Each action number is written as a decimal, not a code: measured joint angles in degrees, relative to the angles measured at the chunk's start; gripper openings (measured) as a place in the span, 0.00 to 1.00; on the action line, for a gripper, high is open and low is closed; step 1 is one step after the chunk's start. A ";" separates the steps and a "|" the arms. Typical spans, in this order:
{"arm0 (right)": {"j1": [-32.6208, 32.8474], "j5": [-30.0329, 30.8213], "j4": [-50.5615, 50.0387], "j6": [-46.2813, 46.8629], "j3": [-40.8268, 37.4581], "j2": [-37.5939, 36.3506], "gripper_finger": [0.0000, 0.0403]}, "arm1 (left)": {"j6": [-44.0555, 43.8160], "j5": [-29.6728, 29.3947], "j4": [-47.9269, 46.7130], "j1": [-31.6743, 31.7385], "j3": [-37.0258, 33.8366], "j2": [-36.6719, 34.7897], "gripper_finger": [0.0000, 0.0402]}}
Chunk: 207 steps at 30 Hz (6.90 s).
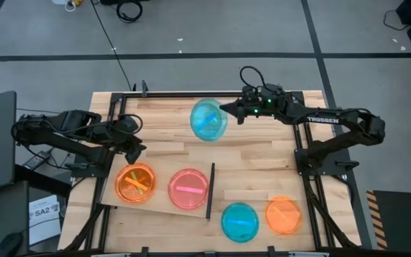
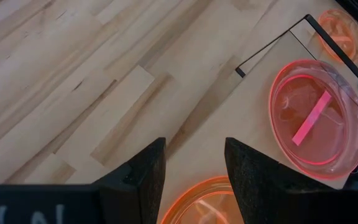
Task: Place and stack plates onto a shelf
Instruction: Stack the top blue plate on top of the red plate on the shelf, then stack the orange plate on top of the other orange plate on the shelf
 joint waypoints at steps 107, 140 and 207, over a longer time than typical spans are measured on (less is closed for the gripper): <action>27.73 1.89 -52.23 -11.63 52.50 35.23 0.29 | 2.56 0.00 -0.24 0.00 -0.02 0.02 0.43; 26.16 -3.49 -61.17 -13.26 52.43 31.02 0.38 | 3.51 -2.85 -0.07 -0.07 0.04 0.02 0.43; 54.30 1.72 -54.45 2.94 -10.98 1.24 0.39 | 11.92 -4.66 16.74 -0.04 -0.02 17.73 0.43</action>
